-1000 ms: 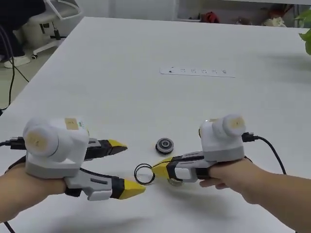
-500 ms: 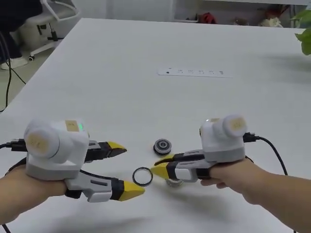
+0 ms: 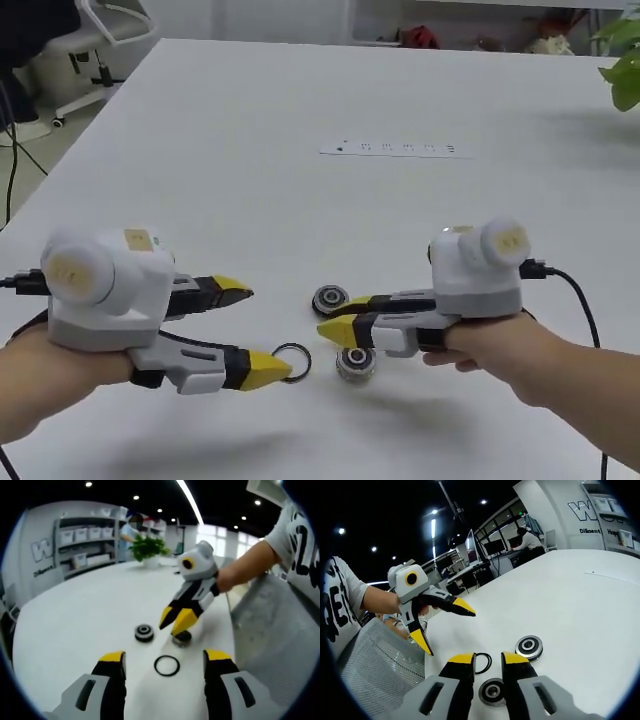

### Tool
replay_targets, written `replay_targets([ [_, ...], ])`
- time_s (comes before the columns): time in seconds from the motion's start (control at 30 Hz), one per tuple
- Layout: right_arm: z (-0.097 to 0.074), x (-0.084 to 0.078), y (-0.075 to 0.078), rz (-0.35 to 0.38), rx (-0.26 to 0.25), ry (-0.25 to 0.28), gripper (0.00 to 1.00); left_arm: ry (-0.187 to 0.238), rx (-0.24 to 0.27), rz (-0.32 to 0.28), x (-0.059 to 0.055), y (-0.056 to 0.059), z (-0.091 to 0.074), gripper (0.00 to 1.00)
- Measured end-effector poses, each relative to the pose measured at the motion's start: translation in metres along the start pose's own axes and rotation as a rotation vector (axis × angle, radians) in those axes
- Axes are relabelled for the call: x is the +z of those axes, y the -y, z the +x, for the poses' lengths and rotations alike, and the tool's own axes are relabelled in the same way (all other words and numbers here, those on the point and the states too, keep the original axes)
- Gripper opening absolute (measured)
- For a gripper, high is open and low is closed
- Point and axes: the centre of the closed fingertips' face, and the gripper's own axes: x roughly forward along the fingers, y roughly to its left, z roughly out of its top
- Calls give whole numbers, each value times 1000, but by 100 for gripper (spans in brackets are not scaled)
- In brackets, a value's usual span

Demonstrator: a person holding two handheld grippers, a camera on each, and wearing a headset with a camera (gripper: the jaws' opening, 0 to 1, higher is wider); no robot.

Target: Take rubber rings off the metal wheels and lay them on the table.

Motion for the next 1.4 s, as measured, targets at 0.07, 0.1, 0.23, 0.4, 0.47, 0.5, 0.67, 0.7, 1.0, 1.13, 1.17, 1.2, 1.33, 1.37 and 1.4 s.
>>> replay_targets([
  [0.07, -3, 2, 3, -1, -10, 8, 19, 2, 5, -2, 1, -3, 0, 63],
  [0.1, -4, 3, 5, -1, -13, 11, 19, 3, 7, -3, 2, -4, 0, 63],
  [0.23, -9, 6, 12, -5, -32, 21, 20, 10, 18, -10, 6, -11, 0, 63],
  [0.4, -13, 11, 20, -13, -52, 34, 22, 17, 22, -14, 11, -17, 2, 61],
  [0.47, -14, 12, 23, -23, -62, 37, 23, 17, 24, -14, 12, -19, 4, 61],
  [0.5, -15, 12, 24, -27, -65, 37, 24, 16, 25, -15, 13, -20, 4, 60],
  [0.67, -16, 11, 30, -60, -82, 28, 26, 21, 32, -26, 15, -26, 8, 59],
  [0.7, -16, 11, 30, -66, -85, 26, 26, 20, 33, -28, 15, -28, 10, 58],
  [1.0, -13, 2, 38, -120, -102, -11, 26, 2, 29, -42, 10, -33, 21, 56],
  [1.13, -13, -1, 43, -132, -119, -17, 30, -5, 27, -44, 8, -35, 25, 55],
  [1.17, -12, -2, 43, -132, -121, -17, 30, -8, 25, -45, 8, -35, 26, 55],
  [1.2, -12, -2, 44, -134, -124, -18, 30, -10, 24, -45, 7, -35, 27, 55],
  [1.33, -11, -3, 46, -137, -127, -20, 31, -19, 20, -41, 7, -35, 33, 54],
  [1.37, -11, -4, 47, -138, -129, -20, 31, -22, 22, -39, 6, -36, 35, 55],
  [1.4, -11, -4, 47, -136, -129, -20, 31, -24, 21, -38, 6, -36, 37, 54],
])
